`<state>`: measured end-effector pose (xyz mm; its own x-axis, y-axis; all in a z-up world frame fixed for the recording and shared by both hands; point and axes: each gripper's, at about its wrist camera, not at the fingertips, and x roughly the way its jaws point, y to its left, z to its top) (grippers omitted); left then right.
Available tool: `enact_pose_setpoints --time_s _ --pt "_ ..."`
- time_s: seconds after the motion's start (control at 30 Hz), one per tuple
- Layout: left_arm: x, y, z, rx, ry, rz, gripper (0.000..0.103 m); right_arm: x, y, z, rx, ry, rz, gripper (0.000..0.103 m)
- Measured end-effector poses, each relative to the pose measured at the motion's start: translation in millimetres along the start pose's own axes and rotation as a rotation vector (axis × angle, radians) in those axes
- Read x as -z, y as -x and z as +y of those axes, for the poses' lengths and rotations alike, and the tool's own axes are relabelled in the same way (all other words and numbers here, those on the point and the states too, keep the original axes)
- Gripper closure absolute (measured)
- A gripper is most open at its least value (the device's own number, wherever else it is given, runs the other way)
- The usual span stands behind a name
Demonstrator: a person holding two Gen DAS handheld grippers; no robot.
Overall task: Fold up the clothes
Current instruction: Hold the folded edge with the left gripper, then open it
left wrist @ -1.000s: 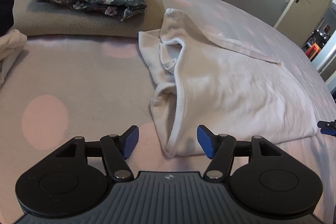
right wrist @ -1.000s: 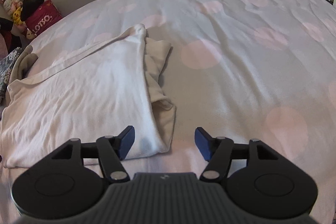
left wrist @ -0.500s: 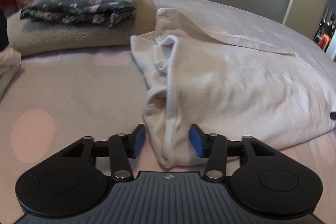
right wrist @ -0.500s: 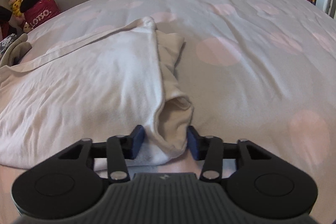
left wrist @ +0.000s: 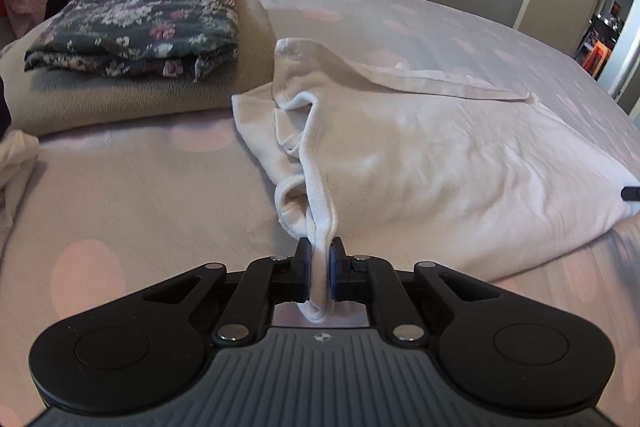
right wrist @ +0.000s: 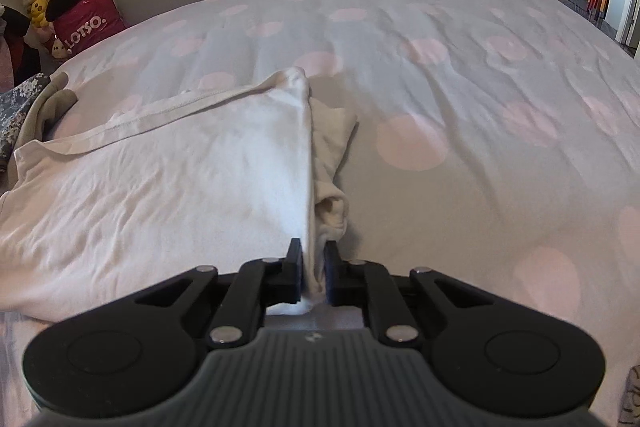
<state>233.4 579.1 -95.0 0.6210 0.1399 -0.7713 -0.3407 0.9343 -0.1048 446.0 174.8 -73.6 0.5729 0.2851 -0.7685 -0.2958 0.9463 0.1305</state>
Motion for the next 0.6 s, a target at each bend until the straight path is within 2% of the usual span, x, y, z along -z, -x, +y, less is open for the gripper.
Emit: enact_pose_setpoints --time_s 0.2,0.47,0.6 --pt "2 31 -9 0.023 -0.036 0.062 0.097 6 39 1 0.013 0.031 0.045 0.092" --pt "45 76 -14 0.050 -0.066 0.135 0.097 65 84 -23 -0.008 -0.003 0.115 0.092" --pt "67 98 -21 0.060 -0.072 0.146 0.097 93 107 -29 -0.014 -0.011 0.130 0.092"
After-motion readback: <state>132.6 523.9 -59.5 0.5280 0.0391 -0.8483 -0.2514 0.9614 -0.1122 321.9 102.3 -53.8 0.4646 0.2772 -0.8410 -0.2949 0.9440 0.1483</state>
